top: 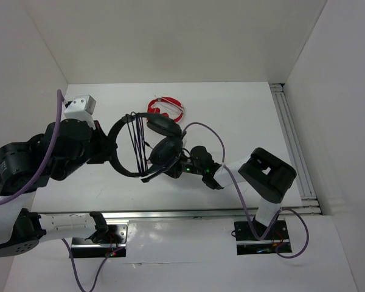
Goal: Wrap the headphones
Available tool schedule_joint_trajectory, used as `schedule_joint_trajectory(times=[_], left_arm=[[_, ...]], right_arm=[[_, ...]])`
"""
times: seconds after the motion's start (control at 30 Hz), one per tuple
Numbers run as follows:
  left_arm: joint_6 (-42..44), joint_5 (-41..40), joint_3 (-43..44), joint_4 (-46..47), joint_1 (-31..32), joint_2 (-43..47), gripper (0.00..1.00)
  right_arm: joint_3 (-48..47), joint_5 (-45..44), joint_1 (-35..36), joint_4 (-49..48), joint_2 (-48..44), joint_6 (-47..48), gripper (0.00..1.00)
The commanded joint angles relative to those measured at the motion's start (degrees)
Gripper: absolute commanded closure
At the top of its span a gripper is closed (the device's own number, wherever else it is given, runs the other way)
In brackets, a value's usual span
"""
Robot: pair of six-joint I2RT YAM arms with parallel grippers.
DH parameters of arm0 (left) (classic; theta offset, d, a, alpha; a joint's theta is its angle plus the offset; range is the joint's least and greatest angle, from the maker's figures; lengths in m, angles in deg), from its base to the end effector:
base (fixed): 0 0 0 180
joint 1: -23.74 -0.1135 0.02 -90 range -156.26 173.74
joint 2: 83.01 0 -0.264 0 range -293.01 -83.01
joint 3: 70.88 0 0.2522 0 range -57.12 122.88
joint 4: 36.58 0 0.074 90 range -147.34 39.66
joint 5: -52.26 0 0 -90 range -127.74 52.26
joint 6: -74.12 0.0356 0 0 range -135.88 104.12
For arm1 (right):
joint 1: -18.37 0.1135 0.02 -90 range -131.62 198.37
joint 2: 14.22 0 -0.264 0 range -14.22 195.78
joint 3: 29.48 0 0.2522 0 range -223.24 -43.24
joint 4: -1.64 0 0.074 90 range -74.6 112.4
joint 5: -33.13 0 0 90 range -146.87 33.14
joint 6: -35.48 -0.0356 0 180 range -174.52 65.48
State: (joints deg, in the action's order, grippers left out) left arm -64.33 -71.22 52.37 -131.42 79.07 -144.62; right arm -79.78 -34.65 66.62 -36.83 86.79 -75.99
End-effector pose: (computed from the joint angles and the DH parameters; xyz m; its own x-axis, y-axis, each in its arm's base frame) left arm 0.0736 -0.0719 0.5109 -0.5235 -0.3405 -0.7811 0.0477 0.9035 -0.4259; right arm 0.2128 0.2586 0.1548 -0.4742 -0.0225 -0.8801 -0.8201 0.3750 0.4323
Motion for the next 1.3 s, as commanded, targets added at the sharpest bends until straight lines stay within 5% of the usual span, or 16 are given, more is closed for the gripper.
schedule_joint_trajectory(times=[0.0, 0.1, 0.43, 0.57, 0.6, 0.87, 1.17, 1.27], left_arm=[[-2.97, -1.68, 0.37, 2.86, -0.22, 0.34, 1.0], [-2.97, -1.16, -0.15, 2.86, -0.22, 0.34, 1.0], [-3.5, -1.16, -0.68, 2.86, -0.22, 0.87, 1.0], [-3.5, -0.63, -0.68, 2.86, -0.22, 1.4, 1.0], [-3.5, -0.02, -0.68, 2.86, -0.22, 1.4, 1.0], [-2.97, 3.24, -0.68, 3.47, -0.22, 1.4, 1.0], [-2.97, 3.24, -1.21, 3.38, -0.22, 2.01, 1.0], [-2.97, 3.85, -1.21, 3.38, -0.22, 2.01, 1.0]], right_arm=[[1.55, -3.22, 0.53, -7.53, -1.43, -0.23, 0.86], [1.03, -3.85, 0.53, -7.54, -2.05, -0.23, 0.63], [-3.01, -0.77, 5.0, -7.02, -0.9, 2.05, 0.39], [-4.51, -7.87, 9.74, -3.24, -2.13, 6.26, 0.38], [-5.03, -9.37, 10.45, -3.23, -2.13, 7.05, 0.06], [-7.93, -35.56, 12.31, -2.53, -1.52, 8.12, 0.01], [-8.47, -34.27, 12.31, -3.76, 0.14, 8.73, 0.03], [-9.78, -33.56, 12.31, -3.76, 1.72, 9.26, 0.12]])
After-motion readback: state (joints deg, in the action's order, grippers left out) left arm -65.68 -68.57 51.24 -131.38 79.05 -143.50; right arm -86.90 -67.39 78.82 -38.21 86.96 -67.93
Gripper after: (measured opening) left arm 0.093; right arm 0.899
